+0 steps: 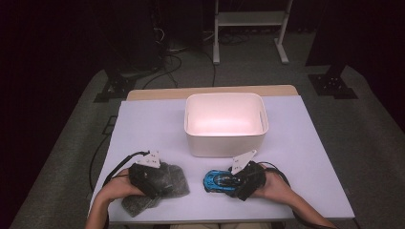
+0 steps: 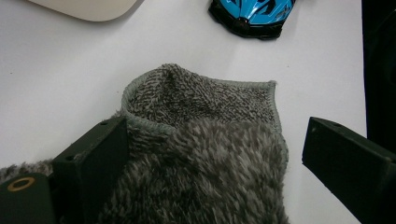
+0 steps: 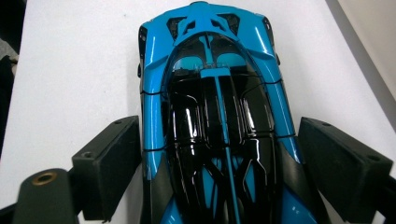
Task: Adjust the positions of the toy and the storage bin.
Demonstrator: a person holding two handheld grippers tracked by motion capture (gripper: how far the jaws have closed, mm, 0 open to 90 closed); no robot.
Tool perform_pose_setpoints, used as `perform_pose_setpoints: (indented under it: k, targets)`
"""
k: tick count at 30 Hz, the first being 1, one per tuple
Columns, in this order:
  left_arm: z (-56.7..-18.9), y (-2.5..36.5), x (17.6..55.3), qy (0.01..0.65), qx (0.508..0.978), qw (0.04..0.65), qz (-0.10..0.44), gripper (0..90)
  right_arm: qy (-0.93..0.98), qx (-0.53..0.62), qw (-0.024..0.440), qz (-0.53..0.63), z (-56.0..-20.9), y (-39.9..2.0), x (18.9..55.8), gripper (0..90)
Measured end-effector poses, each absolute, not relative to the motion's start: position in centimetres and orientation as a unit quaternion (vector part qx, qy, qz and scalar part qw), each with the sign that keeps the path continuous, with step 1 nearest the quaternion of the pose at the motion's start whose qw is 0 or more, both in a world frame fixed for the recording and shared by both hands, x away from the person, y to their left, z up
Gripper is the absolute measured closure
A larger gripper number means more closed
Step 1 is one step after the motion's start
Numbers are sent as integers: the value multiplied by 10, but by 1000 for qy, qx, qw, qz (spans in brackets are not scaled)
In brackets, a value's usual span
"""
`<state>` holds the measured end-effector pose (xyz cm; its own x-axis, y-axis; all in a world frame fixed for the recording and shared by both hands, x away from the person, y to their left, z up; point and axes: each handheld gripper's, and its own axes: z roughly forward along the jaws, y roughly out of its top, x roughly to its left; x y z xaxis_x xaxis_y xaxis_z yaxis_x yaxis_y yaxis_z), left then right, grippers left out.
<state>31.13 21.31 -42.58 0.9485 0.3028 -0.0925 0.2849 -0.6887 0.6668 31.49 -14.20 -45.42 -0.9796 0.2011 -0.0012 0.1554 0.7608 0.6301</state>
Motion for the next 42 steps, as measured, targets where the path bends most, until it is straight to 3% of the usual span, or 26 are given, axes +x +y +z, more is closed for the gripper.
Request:
perform_pose_setpoints:
  k: [27,42]
  targets:
    - [-427,213,312,160,919,360,10,68,934,102,31,341,-452,-146,316,238]
    - [-427,214,312,159,919,360,9,67,933,98,25,344,-451,-147,316,253]
